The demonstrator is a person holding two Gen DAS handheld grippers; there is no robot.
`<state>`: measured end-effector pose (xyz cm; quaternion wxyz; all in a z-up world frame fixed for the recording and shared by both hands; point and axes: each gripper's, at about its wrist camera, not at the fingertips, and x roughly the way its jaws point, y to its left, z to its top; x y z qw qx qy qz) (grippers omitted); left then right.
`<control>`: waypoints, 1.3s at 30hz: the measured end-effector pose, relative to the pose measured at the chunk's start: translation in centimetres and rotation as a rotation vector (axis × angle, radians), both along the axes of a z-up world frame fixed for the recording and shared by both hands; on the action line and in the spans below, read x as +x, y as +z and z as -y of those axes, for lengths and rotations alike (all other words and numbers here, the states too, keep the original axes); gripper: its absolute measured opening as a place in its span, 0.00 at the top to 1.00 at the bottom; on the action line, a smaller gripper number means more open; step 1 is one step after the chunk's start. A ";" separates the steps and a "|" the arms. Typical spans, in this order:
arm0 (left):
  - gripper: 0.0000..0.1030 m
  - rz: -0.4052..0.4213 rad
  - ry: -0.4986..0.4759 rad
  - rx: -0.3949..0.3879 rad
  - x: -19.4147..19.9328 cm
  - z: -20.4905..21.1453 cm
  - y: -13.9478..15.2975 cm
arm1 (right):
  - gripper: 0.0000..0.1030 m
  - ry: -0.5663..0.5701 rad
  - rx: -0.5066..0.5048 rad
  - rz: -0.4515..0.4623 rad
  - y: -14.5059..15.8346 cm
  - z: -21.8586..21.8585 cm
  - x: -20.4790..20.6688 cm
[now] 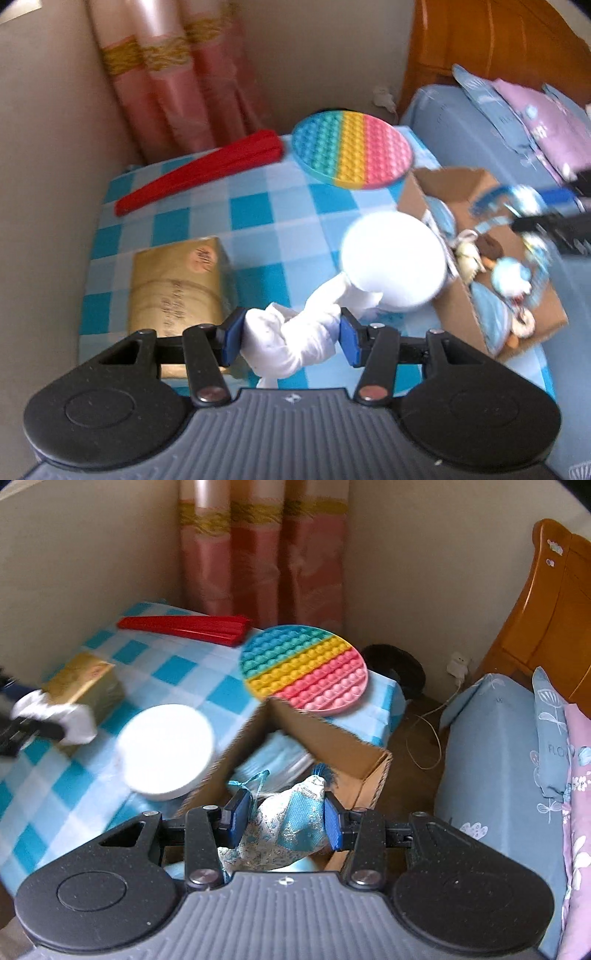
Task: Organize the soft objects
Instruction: 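Carry the sachet and white cloth over the box with both grippers, then open both grippers to drop the sachet and cloth into the box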
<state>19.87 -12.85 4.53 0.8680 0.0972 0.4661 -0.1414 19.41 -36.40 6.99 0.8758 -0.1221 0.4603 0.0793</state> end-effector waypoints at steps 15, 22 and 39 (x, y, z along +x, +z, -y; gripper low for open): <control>0.50 -0.010 -0.202 -0.021 -2.6 6.2 0.4 | 0.18 -0.044 0.048 -0.033 -2.3 1.1 3.6; 0.50 -0.054 -0.283 -0.100 -3.1 11.4 -0.2 | 0.17 -0.080 0.063 -0.093 -2.0 0.4 3.2; 0.10 -0.004 -0.199 -0.089 -3.4 13.7 -2.1 | 0.17 -0.165 0.067 -0.126 -2.7 1.3 3.0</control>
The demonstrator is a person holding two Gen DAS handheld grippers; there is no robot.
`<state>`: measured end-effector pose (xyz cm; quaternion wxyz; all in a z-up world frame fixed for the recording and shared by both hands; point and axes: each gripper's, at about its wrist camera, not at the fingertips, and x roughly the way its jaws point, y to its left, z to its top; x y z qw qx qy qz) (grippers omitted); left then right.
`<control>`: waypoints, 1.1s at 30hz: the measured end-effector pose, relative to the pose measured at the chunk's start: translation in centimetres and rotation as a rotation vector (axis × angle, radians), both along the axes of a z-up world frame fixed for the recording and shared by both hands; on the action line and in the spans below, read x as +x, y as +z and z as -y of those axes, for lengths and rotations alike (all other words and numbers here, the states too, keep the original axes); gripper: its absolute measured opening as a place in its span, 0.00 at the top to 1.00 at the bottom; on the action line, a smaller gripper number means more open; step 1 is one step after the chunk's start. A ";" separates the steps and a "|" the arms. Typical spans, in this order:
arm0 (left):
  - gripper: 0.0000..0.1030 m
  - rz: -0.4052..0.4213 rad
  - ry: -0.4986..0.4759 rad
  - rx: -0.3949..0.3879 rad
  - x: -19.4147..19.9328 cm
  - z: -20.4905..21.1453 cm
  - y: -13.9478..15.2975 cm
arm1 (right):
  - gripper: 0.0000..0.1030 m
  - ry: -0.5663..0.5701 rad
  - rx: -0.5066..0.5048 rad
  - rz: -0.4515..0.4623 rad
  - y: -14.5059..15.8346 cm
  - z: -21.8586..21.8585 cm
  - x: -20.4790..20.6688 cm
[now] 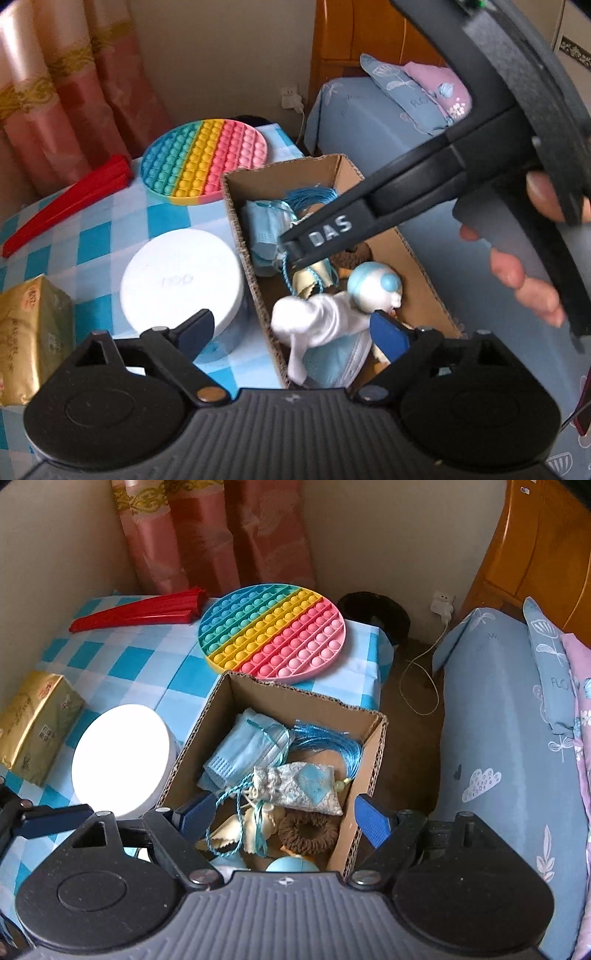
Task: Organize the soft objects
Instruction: 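Open both grippers to drop the sachet and cloth into the box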
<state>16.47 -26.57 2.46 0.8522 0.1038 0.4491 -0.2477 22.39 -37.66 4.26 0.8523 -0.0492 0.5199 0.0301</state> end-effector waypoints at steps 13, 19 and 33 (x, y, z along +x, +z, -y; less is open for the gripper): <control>0.05 0.108 0.109 -0.014 -5.2 -5.9 -0.3 | 0.09 -0.052 0.008 0.072 2.3 -2.1 -5.8; 0.05 0.146 0.251 0.056 -6.2 -9.6 -1.4 | 0.03 -0.115 -0.001 0.105 1.9 -4.3 -10.8; 0.05 0.124 0.316 0.098 -8.6 -13.5 -0.2 | 0.00 -0.253 0.003 0.100 0.0 -9.2 -18.0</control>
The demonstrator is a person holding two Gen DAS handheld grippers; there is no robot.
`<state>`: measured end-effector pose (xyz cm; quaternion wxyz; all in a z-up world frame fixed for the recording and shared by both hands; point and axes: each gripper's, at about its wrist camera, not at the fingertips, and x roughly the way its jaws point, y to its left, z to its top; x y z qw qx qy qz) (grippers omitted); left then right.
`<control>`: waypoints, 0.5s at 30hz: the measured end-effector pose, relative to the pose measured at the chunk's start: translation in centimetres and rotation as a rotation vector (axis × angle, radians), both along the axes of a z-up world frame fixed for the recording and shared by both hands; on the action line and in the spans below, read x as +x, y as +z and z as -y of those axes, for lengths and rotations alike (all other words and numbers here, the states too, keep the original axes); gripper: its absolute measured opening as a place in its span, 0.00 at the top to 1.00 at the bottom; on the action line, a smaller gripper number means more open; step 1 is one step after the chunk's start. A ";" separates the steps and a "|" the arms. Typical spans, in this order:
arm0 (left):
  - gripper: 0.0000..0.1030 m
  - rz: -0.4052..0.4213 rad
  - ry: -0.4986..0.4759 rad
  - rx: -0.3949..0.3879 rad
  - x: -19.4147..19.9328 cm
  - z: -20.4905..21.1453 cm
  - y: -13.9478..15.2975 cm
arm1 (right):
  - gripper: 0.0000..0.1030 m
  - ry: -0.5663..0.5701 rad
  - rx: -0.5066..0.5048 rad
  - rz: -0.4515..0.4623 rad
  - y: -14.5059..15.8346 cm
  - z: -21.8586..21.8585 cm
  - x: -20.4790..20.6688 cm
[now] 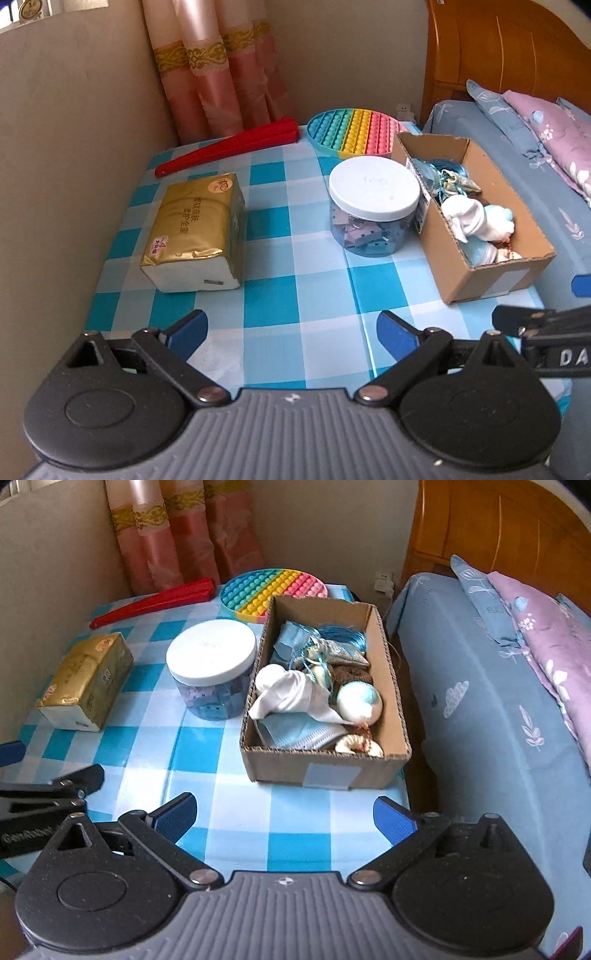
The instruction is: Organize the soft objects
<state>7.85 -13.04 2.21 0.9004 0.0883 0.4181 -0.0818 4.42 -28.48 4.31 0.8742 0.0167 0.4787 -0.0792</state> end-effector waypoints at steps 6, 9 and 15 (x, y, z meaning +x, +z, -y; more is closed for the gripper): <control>0.05 -0.007 -0.013 -0.021 -0.2 0.1 0.4 | 0.00 -0.016 -0.005 -0.011 -0.2 0.0 -0.5; 0.05 -0.006 -0.022 -0.018 -0.2 0.3 0.5 | 0.00 -0.017 -0.007 -0.010 -0.2 0.1 -0.6; 0.05 -0.009 -0.022 -0.010 -0.2 0.6 0.6 | 0.00 -0.014 -0.005 -0.005 -0.1 0.1 -0.6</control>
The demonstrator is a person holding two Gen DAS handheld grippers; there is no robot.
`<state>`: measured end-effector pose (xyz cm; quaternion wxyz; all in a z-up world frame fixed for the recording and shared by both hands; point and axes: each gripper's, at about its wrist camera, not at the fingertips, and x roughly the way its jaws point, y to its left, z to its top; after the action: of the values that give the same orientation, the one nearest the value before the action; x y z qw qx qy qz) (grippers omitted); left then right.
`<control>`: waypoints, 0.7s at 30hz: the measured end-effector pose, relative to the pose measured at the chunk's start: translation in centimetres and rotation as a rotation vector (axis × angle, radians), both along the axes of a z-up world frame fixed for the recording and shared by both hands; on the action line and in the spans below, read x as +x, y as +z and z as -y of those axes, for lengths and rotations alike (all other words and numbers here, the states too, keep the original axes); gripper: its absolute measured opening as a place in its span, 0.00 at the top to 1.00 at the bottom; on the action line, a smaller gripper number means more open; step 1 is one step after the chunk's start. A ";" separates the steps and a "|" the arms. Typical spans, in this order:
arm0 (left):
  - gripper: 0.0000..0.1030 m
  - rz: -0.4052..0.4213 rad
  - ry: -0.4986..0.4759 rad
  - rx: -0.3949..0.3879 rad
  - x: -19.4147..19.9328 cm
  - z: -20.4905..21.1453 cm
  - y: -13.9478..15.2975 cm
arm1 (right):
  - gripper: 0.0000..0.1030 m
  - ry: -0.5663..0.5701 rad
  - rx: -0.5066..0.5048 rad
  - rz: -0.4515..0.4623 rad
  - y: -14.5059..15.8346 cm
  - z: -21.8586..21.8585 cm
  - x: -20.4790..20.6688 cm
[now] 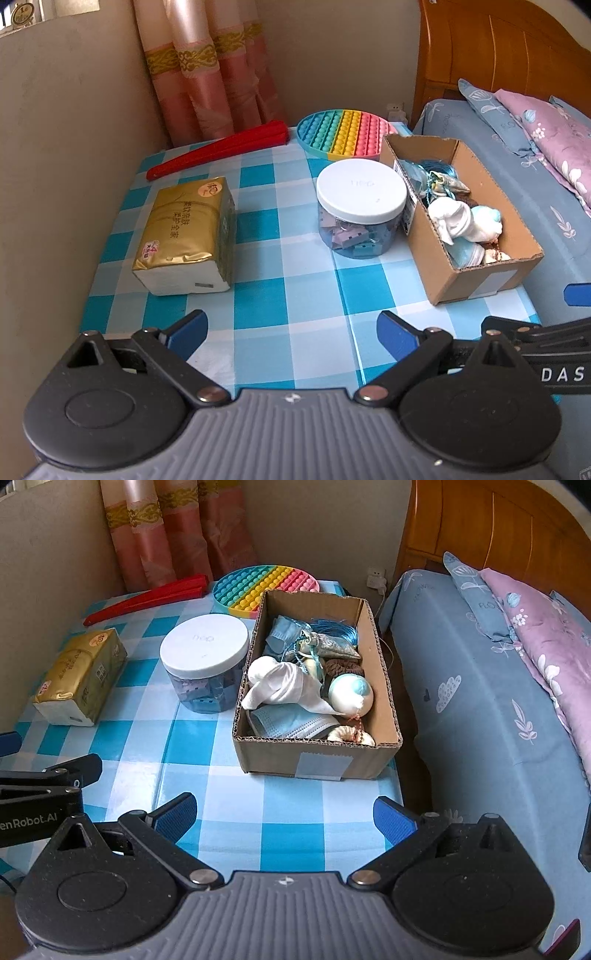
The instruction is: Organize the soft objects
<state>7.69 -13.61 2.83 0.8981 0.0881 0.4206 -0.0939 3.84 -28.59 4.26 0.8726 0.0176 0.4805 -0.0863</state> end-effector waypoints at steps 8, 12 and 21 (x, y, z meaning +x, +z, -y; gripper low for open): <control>0.05 0.005 -0.003 0.006 -0.1 0.3 0.1 | 0.00 0.004 0.003 0.008 0.2 0.1 0.0; 0.05 0.009 -0.004 0.006 -0.2 0.3 0.3 | 0.00 0.003 0.005 0.014 0.4 0.2 0.0; 0.05 0.011 -0.007 0.006 -0.2 0.5 0.6 | 0.00 0.005 0.003 0.026 0.7 0.1 -0.2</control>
<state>7.44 -14.07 3.42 0.8999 0.0927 0.4155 -0.0950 3.67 -28.73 4.93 0.8790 0.0187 0.4692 -0.0830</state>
